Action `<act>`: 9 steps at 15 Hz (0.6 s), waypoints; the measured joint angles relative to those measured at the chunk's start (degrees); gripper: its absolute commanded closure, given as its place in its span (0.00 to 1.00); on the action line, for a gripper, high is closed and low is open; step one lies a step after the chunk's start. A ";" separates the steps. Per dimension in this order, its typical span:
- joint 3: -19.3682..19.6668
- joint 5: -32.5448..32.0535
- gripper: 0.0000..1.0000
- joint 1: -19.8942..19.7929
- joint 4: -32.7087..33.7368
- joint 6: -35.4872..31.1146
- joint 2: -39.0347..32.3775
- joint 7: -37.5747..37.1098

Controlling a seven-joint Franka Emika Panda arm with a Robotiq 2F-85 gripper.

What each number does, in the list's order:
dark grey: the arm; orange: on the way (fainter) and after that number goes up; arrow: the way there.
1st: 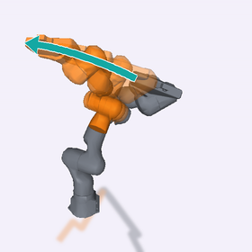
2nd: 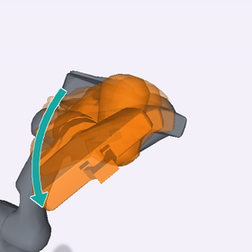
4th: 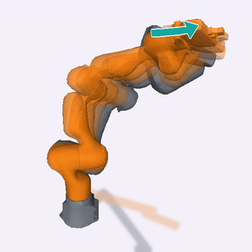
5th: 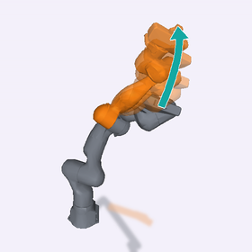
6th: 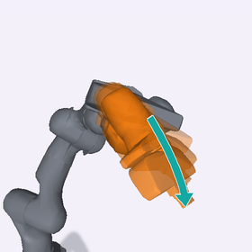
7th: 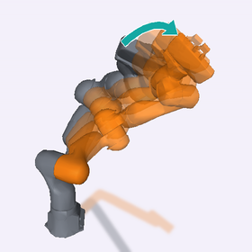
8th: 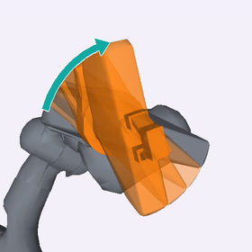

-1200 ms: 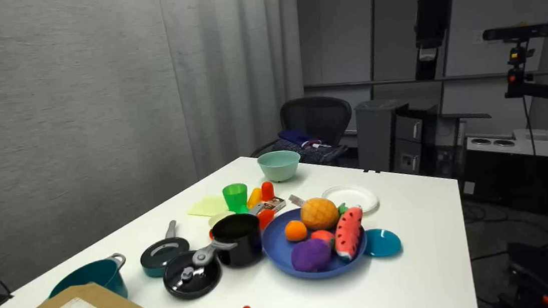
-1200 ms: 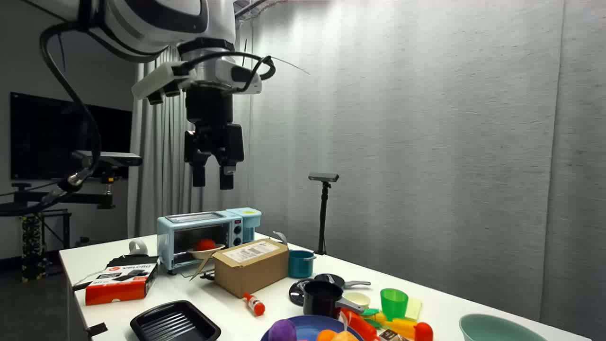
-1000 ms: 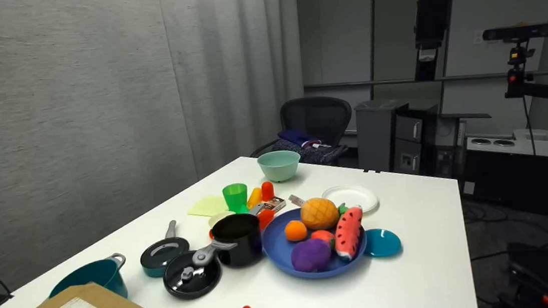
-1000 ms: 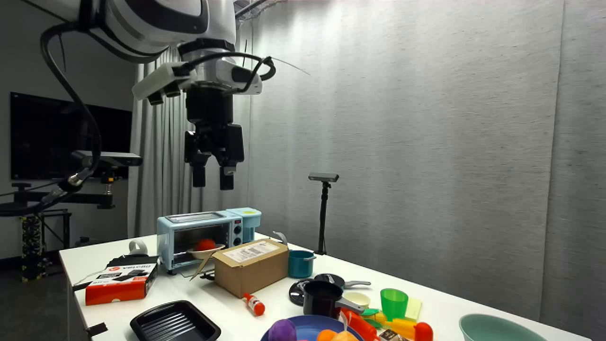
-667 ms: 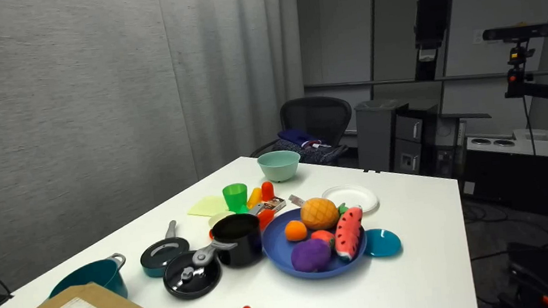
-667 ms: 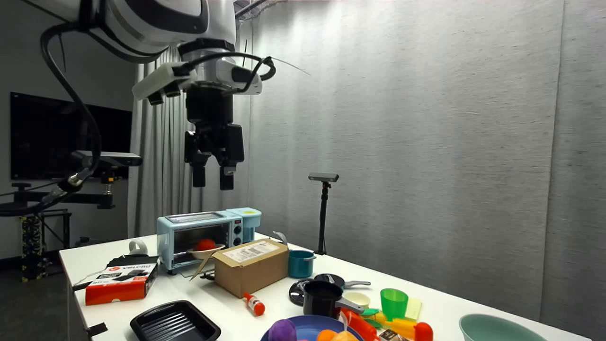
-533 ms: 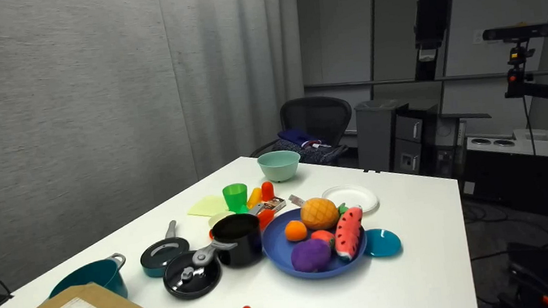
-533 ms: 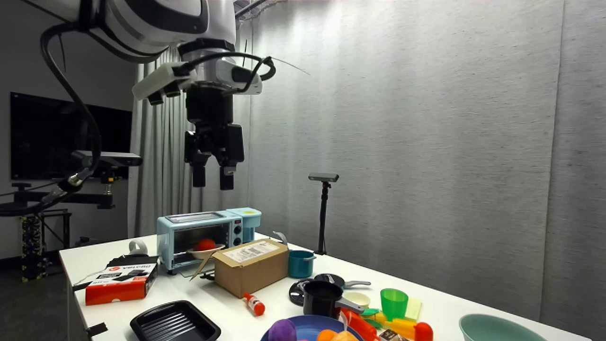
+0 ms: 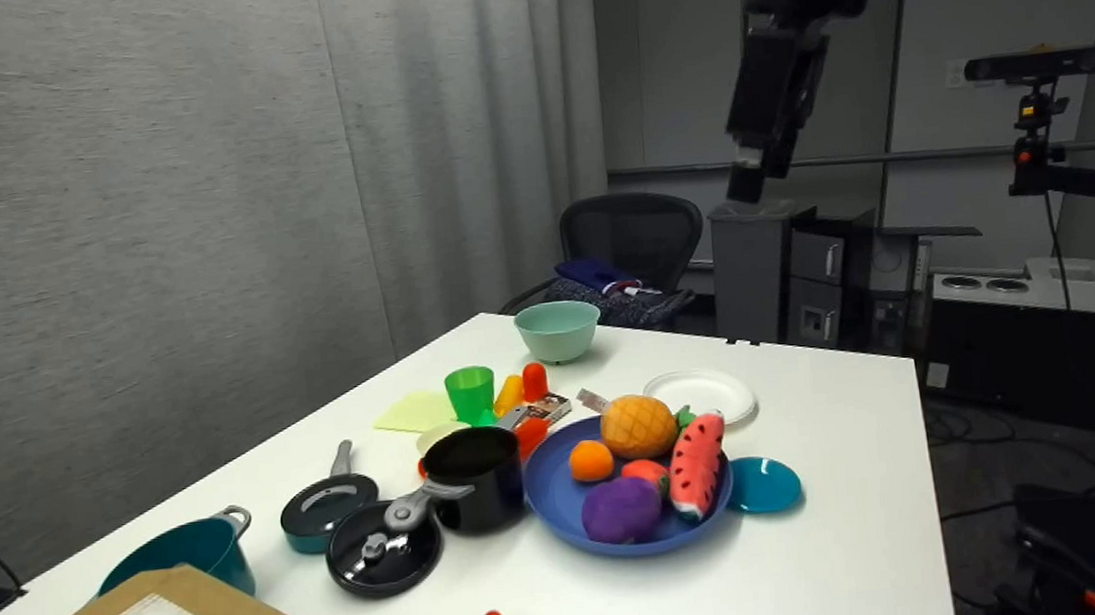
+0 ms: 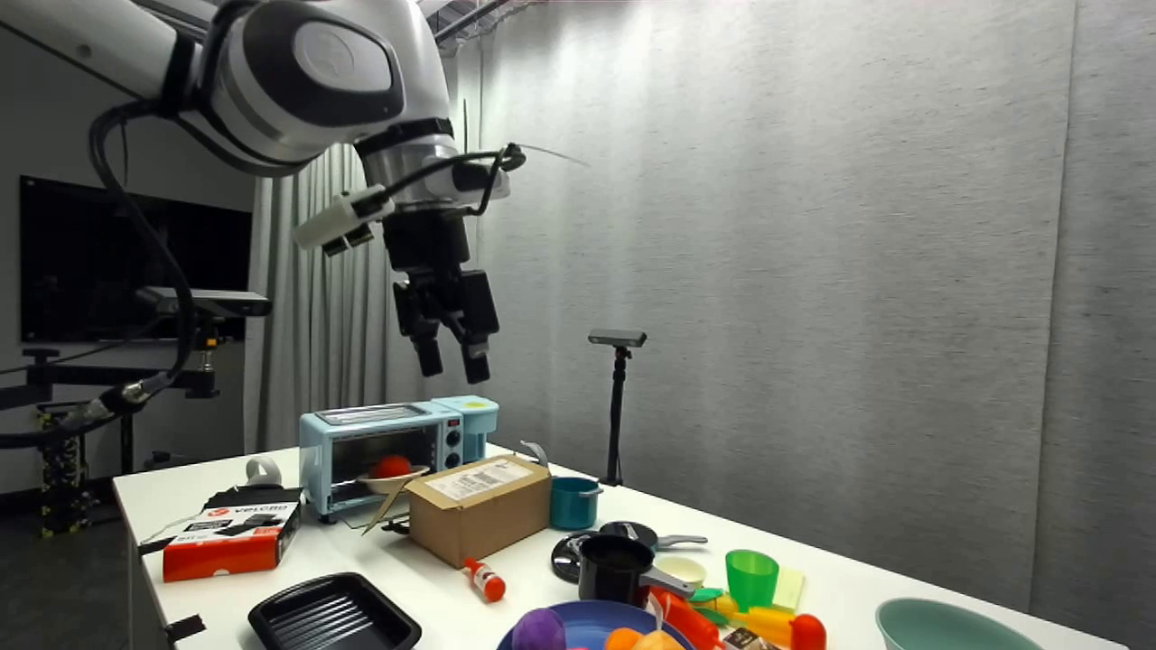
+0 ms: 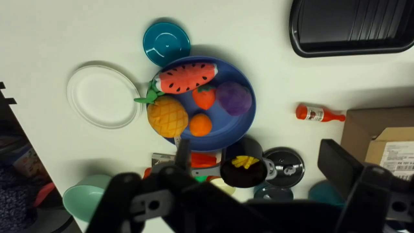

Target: Remove the plush toys from the blue plate

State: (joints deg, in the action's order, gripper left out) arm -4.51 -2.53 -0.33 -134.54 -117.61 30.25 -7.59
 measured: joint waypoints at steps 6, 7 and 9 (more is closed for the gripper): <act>-2.56 -6.43 0.00 -2.86 -1.31 -10.70 -12.06 -13.73; -2.59 -6.73 0.00 -3.01 -0.80 -10.91 -13.53 -14.42; -2.59 -6.79 0.00 -3.09 -0.01 -10.91 -14.62 -14.80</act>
State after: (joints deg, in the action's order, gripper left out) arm -7.10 -9.32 -3.43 -134.54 -128.52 15.64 -22.39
